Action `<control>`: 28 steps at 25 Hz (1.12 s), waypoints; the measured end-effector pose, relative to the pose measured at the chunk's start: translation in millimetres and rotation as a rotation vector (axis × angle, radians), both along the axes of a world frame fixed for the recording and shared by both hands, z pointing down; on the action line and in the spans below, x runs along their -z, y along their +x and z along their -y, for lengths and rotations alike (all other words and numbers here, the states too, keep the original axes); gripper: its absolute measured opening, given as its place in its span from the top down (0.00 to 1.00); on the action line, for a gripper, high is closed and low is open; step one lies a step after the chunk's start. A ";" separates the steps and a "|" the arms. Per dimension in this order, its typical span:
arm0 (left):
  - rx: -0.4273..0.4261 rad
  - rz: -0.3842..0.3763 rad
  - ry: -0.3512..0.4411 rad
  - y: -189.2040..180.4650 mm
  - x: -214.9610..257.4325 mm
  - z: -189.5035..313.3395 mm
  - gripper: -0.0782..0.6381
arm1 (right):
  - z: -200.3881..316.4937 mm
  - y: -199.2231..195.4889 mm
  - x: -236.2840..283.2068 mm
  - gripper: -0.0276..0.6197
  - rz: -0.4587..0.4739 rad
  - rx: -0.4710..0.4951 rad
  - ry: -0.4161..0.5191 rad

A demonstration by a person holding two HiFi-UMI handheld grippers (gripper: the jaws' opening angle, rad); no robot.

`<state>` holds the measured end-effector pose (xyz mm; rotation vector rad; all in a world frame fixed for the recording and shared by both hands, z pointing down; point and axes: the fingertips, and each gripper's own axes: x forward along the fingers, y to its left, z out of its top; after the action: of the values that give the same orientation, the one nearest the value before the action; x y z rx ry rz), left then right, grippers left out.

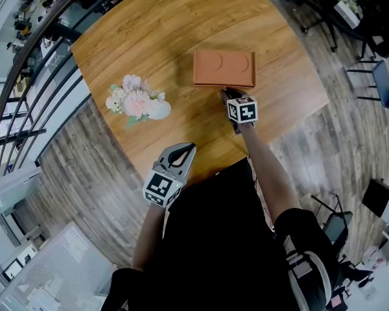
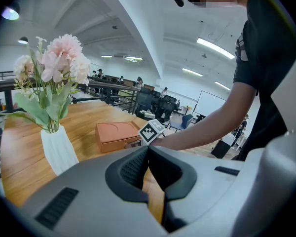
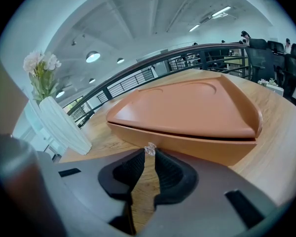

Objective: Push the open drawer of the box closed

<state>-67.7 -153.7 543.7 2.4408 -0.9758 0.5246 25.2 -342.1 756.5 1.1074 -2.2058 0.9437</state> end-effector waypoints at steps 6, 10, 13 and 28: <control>0.000 -0.001 -0.001 -1.2 -1.7 0.8 0.86 | 3.7 -1.2 -1.3 0.83 0.001 -0.004 0.002; 0.001 0.000 -0.002 -1.8 -1.9 0.1 0.86 | 4.4 -1.0 -1.0 0.83 -0.001 -0.003 0.002; -0.001 0.000 -0.002 -1.8 -2.2 0.1 0.86 | 4.3 -2.0 -1.6 0.83 0.002 -0.002 0.002; -0.029 -0.012 0.013 5.8 2.4 -4.5 0.86 | -17.8 19.1 1.0 0.86 -0.027 -0.011 0.000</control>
<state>-61.9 -149.2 541.3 2.4702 -0.9435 0.5145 44.3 -324.3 755.5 1.1275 -2.1808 0.9282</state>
